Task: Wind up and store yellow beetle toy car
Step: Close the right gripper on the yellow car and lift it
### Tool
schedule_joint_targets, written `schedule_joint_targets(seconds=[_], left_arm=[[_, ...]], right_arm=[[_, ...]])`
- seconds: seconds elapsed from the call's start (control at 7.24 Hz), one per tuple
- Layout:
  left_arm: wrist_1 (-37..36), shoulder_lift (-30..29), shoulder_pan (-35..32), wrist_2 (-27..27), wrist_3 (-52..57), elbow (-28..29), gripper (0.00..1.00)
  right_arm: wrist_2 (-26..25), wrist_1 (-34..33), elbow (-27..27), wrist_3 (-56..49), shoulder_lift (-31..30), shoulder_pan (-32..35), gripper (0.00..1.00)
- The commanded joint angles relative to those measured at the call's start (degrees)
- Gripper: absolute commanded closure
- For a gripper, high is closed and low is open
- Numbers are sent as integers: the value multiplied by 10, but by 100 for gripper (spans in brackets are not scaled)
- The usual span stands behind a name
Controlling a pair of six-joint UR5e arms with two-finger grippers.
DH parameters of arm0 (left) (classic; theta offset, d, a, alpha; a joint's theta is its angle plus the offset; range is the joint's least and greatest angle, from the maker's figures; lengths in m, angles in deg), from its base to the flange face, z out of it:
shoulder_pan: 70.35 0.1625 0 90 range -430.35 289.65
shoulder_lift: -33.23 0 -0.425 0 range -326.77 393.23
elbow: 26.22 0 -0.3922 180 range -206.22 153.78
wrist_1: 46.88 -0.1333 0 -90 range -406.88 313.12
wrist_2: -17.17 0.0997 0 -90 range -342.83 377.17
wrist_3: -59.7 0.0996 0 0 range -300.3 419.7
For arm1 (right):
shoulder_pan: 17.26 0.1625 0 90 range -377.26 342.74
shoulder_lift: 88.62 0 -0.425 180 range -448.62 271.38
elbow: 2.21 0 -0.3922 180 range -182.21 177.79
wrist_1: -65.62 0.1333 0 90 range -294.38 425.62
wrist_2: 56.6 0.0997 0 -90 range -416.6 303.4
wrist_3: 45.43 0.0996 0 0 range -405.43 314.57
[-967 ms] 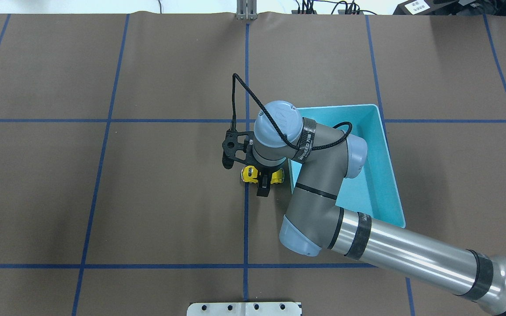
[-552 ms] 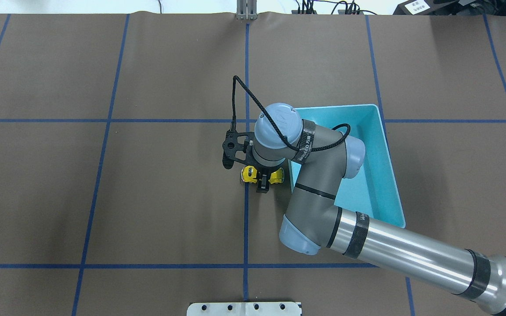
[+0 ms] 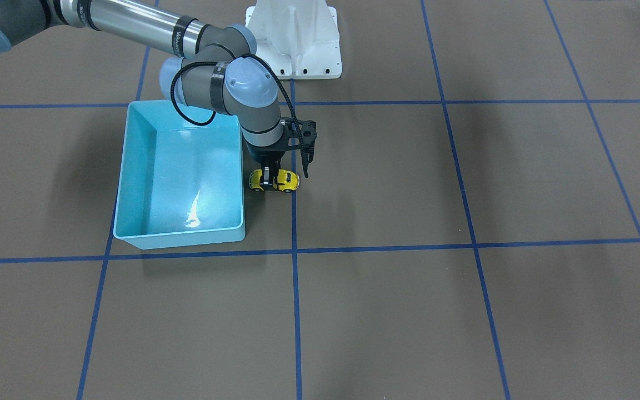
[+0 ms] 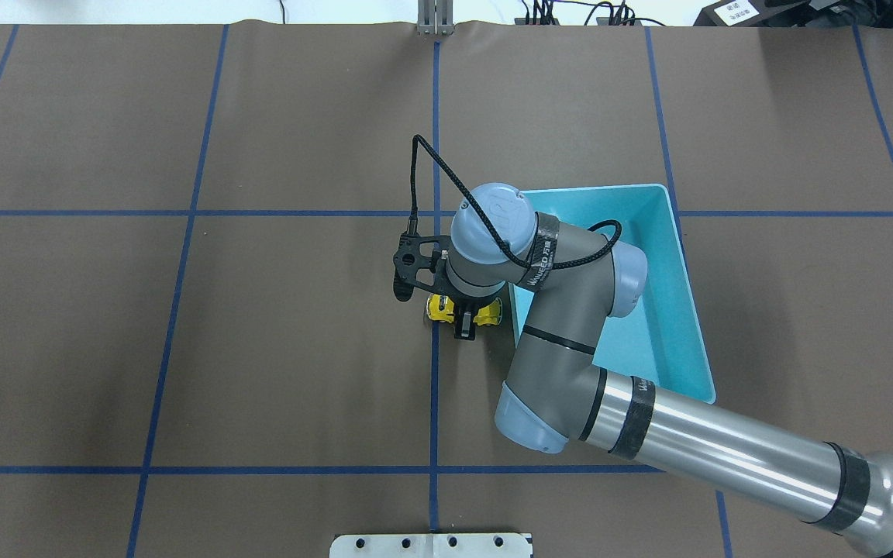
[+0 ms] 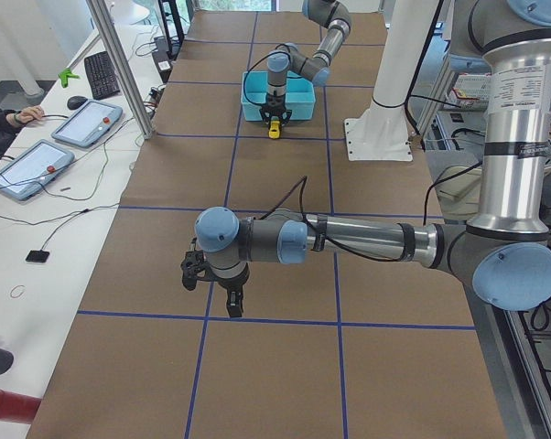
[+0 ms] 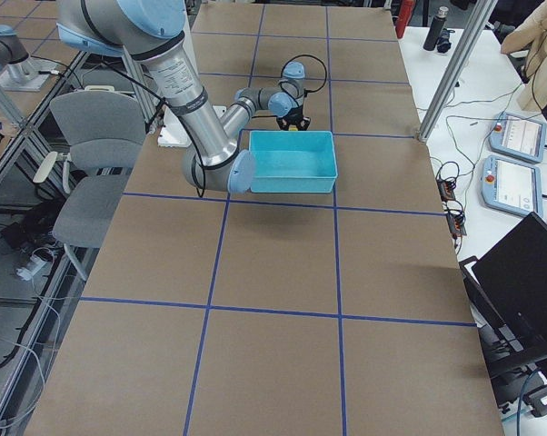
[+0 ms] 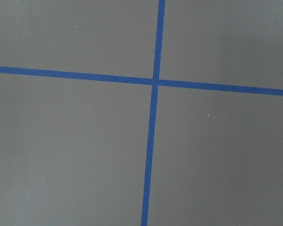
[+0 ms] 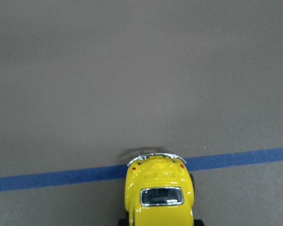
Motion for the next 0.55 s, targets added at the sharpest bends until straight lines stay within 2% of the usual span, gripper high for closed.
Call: schedule_joint_targets(seconds=[0.0, 0.28, 0.41], left_arm=[[0, 0, -5, 0, 0, -1, 0], [0, 1, -5, -4, 0, -2, 0], [0, 1, -5, -4, 0, -2, 0]], right_arm=[[6, -129, -104, 5, 17, 0, 100], [23, -222, -195, 5, 11, 5, 100], [37, -254, -242, -6, -21, 20, 100]])
